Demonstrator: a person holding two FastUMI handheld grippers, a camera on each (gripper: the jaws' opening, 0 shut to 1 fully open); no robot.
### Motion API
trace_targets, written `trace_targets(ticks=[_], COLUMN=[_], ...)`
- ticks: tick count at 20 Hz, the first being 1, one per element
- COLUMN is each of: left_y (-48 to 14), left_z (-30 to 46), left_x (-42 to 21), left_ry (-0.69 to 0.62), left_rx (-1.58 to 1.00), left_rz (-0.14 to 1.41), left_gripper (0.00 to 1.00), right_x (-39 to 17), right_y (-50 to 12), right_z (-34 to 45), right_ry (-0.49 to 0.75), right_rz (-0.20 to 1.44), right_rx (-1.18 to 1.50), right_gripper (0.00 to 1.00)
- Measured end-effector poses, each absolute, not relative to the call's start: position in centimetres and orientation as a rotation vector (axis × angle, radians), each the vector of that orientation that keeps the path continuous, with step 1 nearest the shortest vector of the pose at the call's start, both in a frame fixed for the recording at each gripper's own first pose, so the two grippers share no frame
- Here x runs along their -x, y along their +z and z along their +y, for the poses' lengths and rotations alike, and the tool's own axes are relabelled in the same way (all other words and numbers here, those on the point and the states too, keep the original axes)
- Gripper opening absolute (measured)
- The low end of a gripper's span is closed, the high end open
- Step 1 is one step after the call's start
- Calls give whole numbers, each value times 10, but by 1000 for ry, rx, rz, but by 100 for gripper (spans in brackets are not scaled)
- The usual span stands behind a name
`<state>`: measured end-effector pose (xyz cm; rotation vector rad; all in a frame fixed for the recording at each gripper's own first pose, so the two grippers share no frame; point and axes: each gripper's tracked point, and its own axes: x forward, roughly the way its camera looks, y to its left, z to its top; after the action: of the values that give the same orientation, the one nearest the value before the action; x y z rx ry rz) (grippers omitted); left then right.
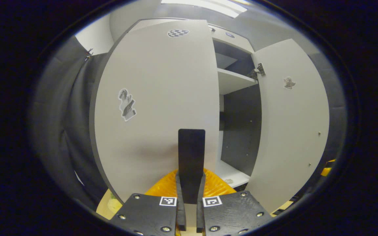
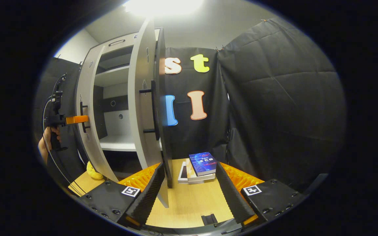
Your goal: Open the right door of the double-door shoe cabinet with the right hand, and open the left door with the left hand.
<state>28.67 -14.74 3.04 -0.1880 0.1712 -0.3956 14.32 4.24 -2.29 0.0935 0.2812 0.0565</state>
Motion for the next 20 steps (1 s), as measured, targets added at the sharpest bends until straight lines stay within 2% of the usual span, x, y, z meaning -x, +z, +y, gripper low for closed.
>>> trace_targets(ticks=[11, 20], left_y=[30, 27], left_z=[-130, -81], left_x=[-272, -239], left_ry=[-412, -408], left_rx=[192, 195], left_rz=[168, 165], left_gripper=[14, 15], right_x=[-139, -144], right_y=[-19, -22], right_z=[69, 101], right_ry=[110, 149], right_rz=[282, 285], right_rx=[-65, -70], right_gripper=[98, 98])
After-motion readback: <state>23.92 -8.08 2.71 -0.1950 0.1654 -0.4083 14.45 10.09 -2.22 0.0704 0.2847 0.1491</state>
